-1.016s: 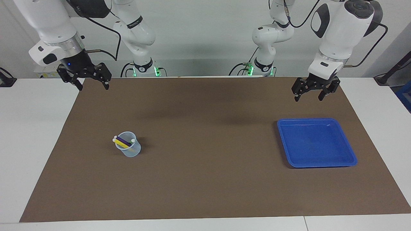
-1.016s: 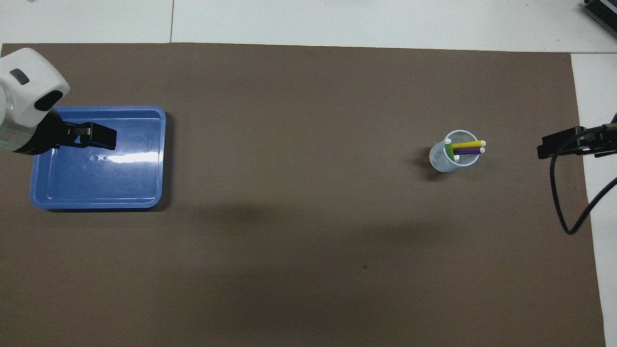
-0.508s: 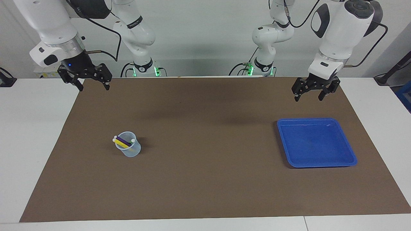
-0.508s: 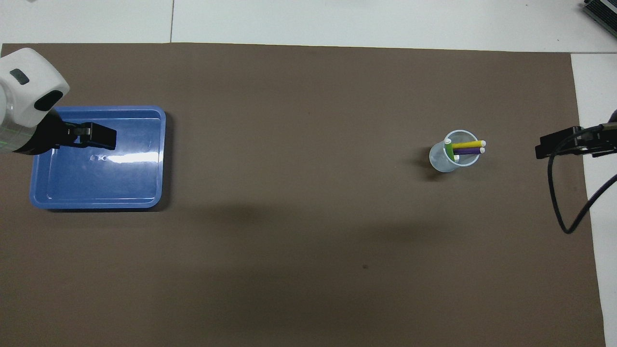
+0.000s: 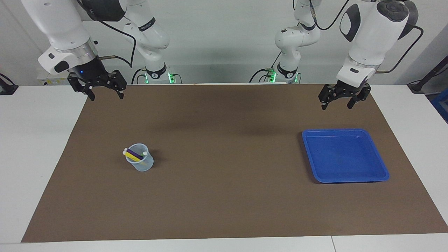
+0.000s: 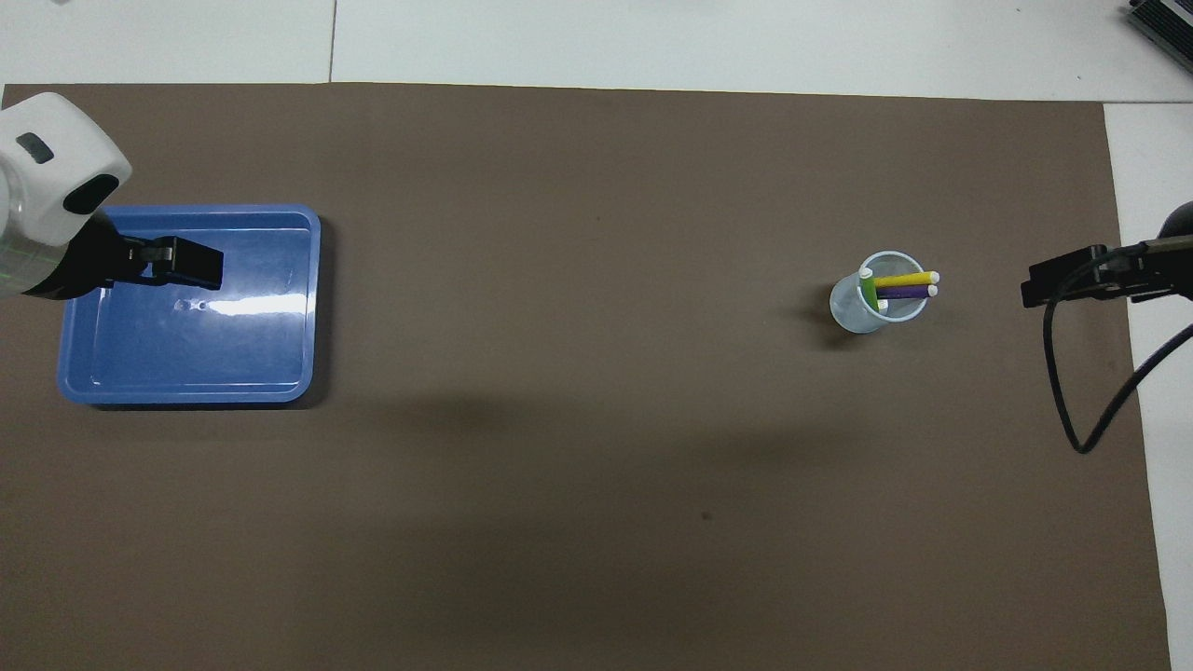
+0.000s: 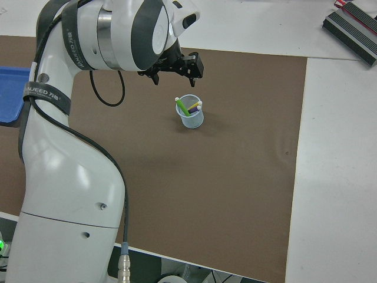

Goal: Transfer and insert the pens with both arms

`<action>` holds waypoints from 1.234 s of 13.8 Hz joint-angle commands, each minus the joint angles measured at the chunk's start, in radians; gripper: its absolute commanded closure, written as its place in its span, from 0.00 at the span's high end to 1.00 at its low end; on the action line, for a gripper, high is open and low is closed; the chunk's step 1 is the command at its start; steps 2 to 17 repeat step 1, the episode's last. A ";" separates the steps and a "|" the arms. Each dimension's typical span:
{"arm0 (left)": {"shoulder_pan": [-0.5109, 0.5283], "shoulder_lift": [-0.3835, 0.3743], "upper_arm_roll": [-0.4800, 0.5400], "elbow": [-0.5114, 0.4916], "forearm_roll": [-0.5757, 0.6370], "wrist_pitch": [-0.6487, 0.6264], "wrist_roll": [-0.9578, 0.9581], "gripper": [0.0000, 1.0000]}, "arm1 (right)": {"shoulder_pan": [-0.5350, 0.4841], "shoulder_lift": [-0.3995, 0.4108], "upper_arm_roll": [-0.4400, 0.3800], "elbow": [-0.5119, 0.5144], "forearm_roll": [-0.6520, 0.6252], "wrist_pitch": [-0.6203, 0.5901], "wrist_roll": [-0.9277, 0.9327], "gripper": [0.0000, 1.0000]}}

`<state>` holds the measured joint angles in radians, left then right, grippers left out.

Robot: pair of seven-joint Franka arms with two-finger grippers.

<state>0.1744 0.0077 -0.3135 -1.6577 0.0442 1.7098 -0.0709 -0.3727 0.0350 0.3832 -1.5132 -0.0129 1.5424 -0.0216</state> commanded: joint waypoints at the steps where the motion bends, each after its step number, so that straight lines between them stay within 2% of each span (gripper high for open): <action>1: 0.008 -0.038 -0.001 -0.020 -0.015 -0.018 0.006 1.00 | -0.006 0.000 0.010 -0.008 -0.021 0.016 0.017 1.00; 17: 0.008 -0.038 -0.001 -0.020 -0.015 -0.018 0.006 1.00 | -0.006 0.000 0.010 -0.008 -0.021 0.016 0.017 1.00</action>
